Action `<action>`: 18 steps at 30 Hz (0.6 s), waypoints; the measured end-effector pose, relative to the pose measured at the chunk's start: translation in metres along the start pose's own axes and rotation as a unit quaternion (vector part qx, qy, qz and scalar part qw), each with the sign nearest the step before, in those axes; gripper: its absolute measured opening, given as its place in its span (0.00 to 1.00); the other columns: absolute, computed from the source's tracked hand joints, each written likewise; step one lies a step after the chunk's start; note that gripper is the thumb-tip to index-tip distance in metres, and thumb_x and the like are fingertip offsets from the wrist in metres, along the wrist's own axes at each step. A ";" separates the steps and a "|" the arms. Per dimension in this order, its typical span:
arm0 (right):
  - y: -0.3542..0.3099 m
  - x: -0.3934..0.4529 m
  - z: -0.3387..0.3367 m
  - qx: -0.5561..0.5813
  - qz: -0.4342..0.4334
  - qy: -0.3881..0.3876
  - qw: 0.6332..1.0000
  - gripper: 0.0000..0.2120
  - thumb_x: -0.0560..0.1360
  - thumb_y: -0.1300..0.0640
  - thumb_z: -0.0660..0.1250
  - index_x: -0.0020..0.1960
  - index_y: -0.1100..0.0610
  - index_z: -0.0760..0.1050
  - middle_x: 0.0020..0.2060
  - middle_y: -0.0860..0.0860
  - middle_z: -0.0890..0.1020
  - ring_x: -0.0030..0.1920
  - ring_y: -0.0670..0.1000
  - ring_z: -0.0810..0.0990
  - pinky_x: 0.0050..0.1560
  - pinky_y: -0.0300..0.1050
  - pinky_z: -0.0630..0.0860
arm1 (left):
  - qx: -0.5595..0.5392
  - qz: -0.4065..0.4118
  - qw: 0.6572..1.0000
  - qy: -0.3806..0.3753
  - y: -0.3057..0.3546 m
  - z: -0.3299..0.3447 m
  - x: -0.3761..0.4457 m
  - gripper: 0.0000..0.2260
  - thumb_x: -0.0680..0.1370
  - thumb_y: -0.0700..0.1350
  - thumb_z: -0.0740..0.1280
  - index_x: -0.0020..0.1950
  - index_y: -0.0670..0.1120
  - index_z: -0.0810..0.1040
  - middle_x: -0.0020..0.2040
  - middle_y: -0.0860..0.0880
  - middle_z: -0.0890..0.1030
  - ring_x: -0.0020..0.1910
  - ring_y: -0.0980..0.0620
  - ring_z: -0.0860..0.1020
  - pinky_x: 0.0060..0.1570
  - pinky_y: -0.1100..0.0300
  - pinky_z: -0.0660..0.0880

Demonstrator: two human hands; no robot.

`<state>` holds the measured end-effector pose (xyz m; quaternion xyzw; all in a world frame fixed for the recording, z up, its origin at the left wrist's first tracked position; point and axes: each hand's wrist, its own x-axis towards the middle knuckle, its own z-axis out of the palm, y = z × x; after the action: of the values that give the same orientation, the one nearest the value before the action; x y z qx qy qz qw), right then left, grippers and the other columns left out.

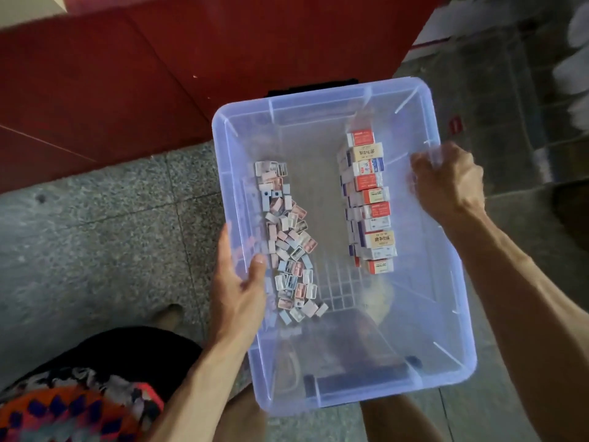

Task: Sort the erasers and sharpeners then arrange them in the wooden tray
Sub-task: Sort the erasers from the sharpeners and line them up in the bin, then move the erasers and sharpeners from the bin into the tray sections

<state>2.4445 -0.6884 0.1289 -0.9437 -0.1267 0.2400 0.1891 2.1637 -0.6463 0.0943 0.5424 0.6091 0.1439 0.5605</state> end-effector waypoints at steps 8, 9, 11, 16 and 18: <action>-0.004 0.072 0.096 -0.010 -0.054 -0.047 0.997 0.24 0.77 0.43 0.61 0.62 0.59 0.76 0.56 0.65 0.81 0.57 0.67 0.79 0.59 0.58 0.77 | 0.020 -0.017 0.997 0.069 -0.063 0.028 0.074 0.32 0.80 0.43 0.66 0.78 0.60 0.54 0.75 0.52 0.69 0.73 0.57 0.67 0.72 0.57 0.65; -0.004 0.076 0.103 -0.006 -0.048 -0.049 0.998 0.23 0.77 0.43 0.61 0.62 0.59 0.76 0.55 0.65 0.81 0.57 0.66 0.79 0.59 0.57 0.77 | 0.018 -0.021 0.997 0.070 -0.066 0.028 0.078 0.32 0.80 0.42 0.66 0.78 0.59 0.54 0.75 0.52 0.69 0.73 0.57 0.67 0.70 0.64 0.66; -0.003 0.082 0.115 -0.001 -0.042 -0.048 0.998 0.21 0.78 0.45 0.63 0.62 0.58 0.76 0.55 0.64 0.82 0.58 0.65 0.79 0.60 0.56 0.77 | 0.014 -0.029 0.997 0.073 -0.072 0.029 0.085 0.31 0.80 0.40 0.65 0.79 0.57 0.55 0.74 0.51 0.69 0.72 0.58 0.68 0.61 0.78 0.66; 0.001 0.090 0.130 -0.012 -0.043 -0.055 0.998 0.19 0.79 0.46 0.63 0.61 0.59 0.76 0.56 0.64 0.81 0.59 0.66 0.79 0.60 0.57 0.76 | 0.023 -0.034 0.997 0.062 -0.078 0.028 0.100 0.32 0.80 0.42 0.66 0.79 0.57 0.54 0.75 0.52 0.68 0.74 0.58 0.63 0.72 0.64 0.59; 0.003 0.091 0.134 -0.005 -0.037 -0.053 0.998 0.19 0.79 0.46 0.63 0.62 0.58 0.76 0.57 0.64 0.81 0.59 0.66 0.79 0.61 0.58 0.76 | 0.030 -0.039 0.997 0.051 -0.080 0.028 0.104 0.33 0.80 0.43 0.65 0.79 0.58 0.52 0.76 0.53 0.66 0.75 0.58 0.62 0.71 0.63 0.58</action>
<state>2.4556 -0.6211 -0.0176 -0.9253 -0.1728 0.2814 0.1867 2.1695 -0.6022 -0.0329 0.5272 0.6614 0.1308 0.5172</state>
